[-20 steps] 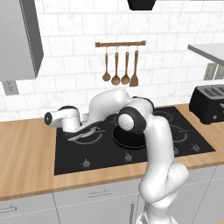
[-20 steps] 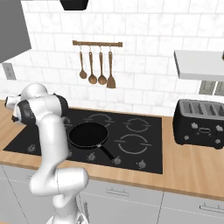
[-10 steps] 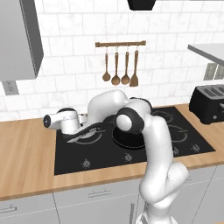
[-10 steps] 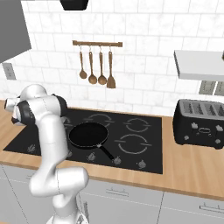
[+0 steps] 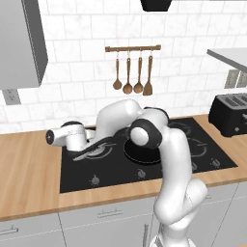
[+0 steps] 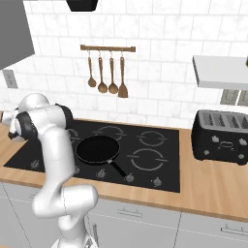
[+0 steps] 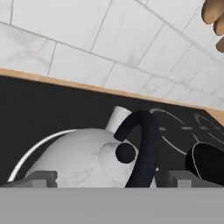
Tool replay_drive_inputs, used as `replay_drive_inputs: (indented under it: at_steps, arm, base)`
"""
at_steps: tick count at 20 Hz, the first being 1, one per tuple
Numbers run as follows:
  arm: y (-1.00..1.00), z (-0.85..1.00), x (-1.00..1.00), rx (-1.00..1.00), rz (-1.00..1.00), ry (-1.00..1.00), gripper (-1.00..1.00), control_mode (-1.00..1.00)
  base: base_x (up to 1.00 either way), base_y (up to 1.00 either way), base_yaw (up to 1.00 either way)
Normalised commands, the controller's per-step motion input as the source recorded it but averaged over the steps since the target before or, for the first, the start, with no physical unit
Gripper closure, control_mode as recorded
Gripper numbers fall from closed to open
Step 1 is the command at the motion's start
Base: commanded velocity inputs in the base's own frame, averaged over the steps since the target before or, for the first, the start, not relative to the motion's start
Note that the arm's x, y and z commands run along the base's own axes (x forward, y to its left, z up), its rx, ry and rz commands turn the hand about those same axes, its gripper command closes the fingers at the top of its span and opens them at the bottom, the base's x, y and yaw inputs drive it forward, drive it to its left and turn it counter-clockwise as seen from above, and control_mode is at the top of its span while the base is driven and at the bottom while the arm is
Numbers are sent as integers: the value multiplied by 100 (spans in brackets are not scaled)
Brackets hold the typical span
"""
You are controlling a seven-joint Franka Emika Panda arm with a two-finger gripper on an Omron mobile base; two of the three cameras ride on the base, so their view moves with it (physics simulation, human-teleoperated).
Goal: Pick the kettle from the counter and place it on a stove burner. Then turn the burner on.
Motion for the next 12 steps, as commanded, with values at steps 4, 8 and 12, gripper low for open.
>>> replay_drive_inputs:
  at_steps: [4, 8, 12]
  arm:
    - [0, 0, -1, 4, 0, -16, -100, -100]
    - [0, 0, -8, 6, 0, -21, -100, -100]
    - [-1, 11, -38, 14, 0, -17, -100, -100]
  base:
    - [0, 0, 0]
    - [0, 0, 0]
    - [0, 0, 0]
